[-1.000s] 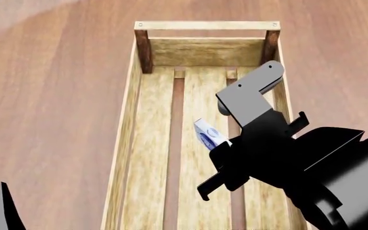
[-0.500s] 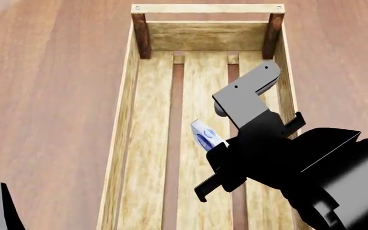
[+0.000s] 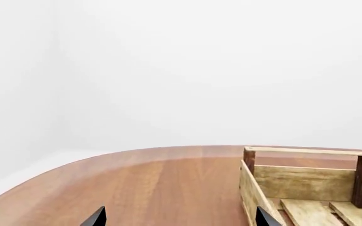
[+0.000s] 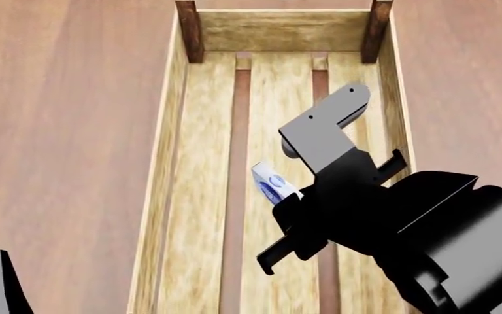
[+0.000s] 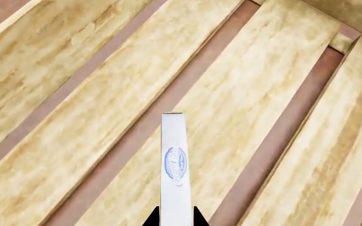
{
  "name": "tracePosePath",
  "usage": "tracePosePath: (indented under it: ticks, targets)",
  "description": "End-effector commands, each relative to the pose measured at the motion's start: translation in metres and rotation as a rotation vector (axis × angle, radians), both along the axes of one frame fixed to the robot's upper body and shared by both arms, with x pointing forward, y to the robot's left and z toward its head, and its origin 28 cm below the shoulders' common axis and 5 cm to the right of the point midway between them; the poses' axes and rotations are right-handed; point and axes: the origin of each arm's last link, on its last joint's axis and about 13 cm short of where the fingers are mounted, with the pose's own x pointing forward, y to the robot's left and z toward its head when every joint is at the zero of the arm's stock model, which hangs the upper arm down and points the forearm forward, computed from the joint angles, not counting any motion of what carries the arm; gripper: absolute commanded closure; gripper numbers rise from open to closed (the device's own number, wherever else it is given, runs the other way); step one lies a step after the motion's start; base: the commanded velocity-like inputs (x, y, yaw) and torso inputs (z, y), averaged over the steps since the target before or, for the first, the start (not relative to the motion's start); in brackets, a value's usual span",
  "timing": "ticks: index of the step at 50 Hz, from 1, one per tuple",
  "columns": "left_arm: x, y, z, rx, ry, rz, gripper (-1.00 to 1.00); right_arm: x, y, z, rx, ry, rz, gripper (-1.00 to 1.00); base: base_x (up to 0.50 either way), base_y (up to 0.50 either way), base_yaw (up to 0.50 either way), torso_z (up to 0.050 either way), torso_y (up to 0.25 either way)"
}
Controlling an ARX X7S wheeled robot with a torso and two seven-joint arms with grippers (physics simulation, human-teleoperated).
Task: Pick up the cream cheese and put it in the tray.
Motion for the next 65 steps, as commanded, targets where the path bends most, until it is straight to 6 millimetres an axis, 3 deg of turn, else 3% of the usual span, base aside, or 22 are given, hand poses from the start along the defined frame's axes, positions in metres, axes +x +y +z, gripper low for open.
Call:
tracePosePath:
  ticks: [1, 28, 34, 35, 53, 65]
  targets:
    - [0.0, 0.0, -0.001, 0.001, -0.001, 0.001, -1.0, 0.001, 0.001, 0.003, 0.001, -0.016, 0.006, 1.0, 0.0, 0.0, 0.0, 0.0, -0.125]
    - [-0.001, -0.001, 0.0, -0.003, -0.008, -0.013, -1.0, 0.001, -0.001, 0.002, -0.01, -0.018, -0.002, 1.0, 0.0, 0.0, 0.0, 0.0, -0.09]
    - [-0.001, 0.0, 0.0, -0.006, -0.011, -0.016, -1.0, 0.001, 0.0, 0.0, -0.1, -0.048, -0.018, 1.0, 0.0, 0.0, 0.0, 0.0, -0.042]
    - [-0.001, 0.0, 0.0, -0.006, -0.011, -0.014, -1.0, 0.002, 0.0, 0.0, -0.096, -0.044, -0.034, -1.0, 0.0, 0.0, 0.0, 0.0, -0.037]
    - [-0.002, 0.001, 0.001, -0.023, -0.014, -0.032, -1.0, -0.001, -0.002, 0.0, -0.101, -0.056, -0.045, -1.0, 0.0, 0.0, 0.0, 0.0, -0.011]
    - [-0.002, 0.0, 0.001, -0.017, -0.014, -0.03, -1.0, -0.016, -0.008, 0.015, -0.07, -0.124, -0.062, -1.0, 0.0, 0.0, 0.0, 0.0, 0.0]
